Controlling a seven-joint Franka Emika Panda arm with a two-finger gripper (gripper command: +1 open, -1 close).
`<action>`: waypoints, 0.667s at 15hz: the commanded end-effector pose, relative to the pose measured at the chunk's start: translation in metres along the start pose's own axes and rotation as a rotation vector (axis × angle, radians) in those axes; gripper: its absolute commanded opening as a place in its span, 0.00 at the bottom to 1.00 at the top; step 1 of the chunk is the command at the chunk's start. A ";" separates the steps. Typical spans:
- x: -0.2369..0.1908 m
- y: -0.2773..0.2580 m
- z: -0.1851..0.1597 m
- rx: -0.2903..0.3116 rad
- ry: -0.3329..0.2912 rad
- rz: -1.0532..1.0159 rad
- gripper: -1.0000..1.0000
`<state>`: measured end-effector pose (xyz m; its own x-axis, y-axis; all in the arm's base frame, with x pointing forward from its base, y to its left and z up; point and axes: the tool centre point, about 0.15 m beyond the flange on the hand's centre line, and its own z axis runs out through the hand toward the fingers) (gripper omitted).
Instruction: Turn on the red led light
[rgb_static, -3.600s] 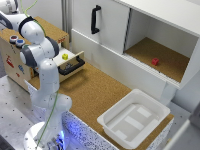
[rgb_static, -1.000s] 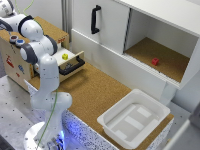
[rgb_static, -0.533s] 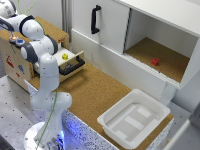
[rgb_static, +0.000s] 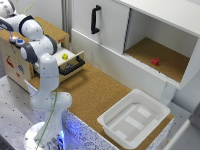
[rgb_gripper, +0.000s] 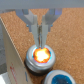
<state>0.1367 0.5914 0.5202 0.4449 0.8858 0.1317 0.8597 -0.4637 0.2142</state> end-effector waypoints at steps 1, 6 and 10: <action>0.010 0.004 -0.051 -0.079 -0.136 -0.022 1.00; -0.039 0.029 -0.035 -0.027 -0.152 -0.174 1.00; -0.082 0.058 -0.031 0.000 -0.082 -0.291 1.00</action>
<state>0.1250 0.5424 0.5500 0.3196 0.9475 -0.0072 0.9101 -0.3048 0.2808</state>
